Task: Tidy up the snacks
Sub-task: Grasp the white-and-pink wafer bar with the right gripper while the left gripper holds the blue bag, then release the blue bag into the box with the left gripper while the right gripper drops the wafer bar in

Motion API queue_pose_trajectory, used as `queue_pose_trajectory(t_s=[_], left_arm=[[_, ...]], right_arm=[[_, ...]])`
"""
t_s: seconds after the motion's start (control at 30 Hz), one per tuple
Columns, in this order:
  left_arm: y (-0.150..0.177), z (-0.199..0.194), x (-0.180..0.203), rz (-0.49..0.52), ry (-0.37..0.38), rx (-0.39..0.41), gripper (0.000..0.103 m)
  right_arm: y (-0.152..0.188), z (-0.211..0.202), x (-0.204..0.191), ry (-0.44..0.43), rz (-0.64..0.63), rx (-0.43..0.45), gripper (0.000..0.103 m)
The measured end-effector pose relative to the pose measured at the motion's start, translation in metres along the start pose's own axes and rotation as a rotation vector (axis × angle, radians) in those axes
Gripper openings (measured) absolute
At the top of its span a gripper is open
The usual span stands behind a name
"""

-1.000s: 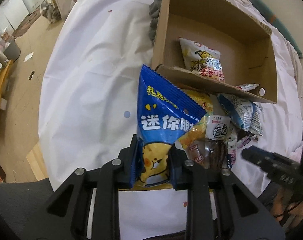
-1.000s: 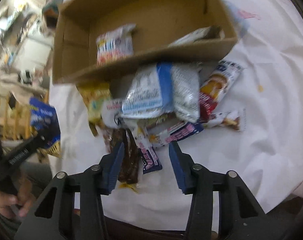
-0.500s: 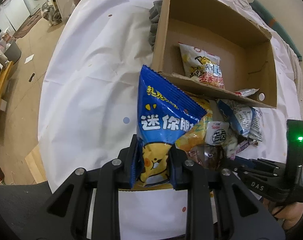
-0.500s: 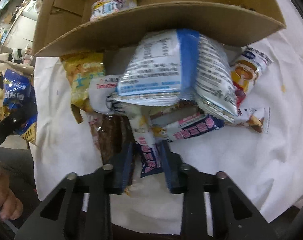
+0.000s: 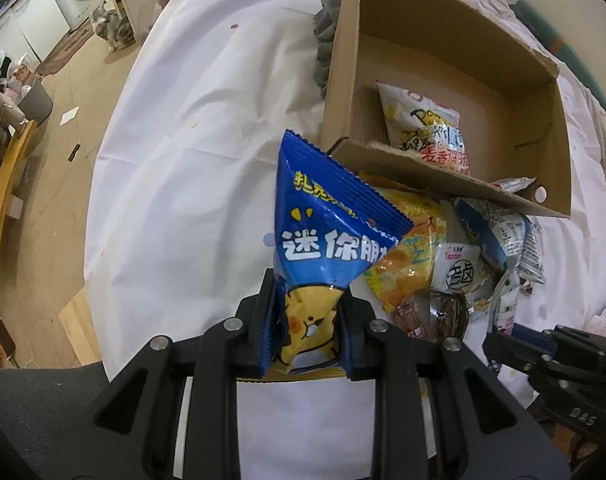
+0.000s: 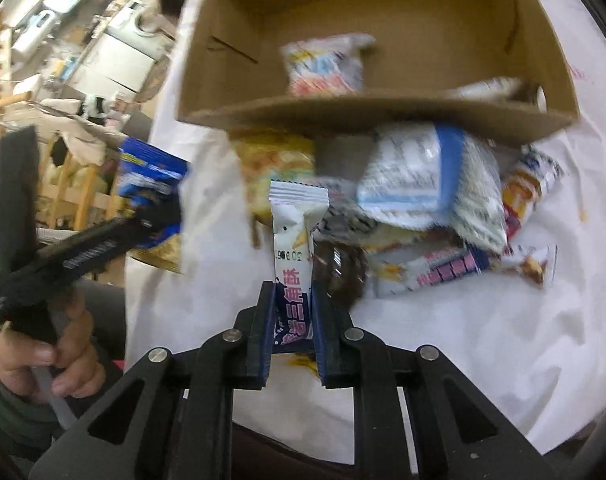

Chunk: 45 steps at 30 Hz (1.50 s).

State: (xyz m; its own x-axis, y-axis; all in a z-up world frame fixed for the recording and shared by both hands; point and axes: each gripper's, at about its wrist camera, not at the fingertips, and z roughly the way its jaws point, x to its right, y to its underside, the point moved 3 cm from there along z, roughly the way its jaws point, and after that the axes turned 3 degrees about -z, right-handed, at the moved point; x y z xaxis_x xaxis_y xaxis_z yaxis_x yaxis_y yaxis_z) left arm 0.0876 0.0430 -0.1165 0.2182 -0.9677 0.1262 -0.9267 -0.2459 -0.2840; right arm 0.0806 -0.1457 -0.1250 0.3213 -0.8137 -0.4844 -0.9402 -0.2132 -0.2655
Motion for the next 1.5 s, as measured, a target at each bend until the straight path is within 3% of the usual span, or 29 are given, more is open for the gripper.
queue_pose_trajectory(t_s=[0.33,0.43,0.67,0.97,1.5], left_arm=[[-0.003,-0.031,0.023,0.063,0.068,0.133,0.022],[-0.016,-0.049,0.032,0.081,0.098,0.172,0.022],[-0.067,-0.071,0.058,0.124,0.112,0.239,0.022],[-0.110,-0.051,0.075,0.125,0.088,0.266,0.022],[-0.108,-0.021,0.080,0.168,0.058,0.286,0.024]], right_arm=[[-0.027,-0.051,0.002,-0.007,0.002,0.229,0.018],[-0.037,-0.077,0.009,0.088,-0.004,0.332,0.018],[-0.067,-0.108,0.028,0.130,0.052,0.449,0.018],[-0.097,-0.104,0.057,0.160,0.062,0.431,0.018],[-0.092,-0.074,0.070,0.174,0.134,0.348,0.018]])
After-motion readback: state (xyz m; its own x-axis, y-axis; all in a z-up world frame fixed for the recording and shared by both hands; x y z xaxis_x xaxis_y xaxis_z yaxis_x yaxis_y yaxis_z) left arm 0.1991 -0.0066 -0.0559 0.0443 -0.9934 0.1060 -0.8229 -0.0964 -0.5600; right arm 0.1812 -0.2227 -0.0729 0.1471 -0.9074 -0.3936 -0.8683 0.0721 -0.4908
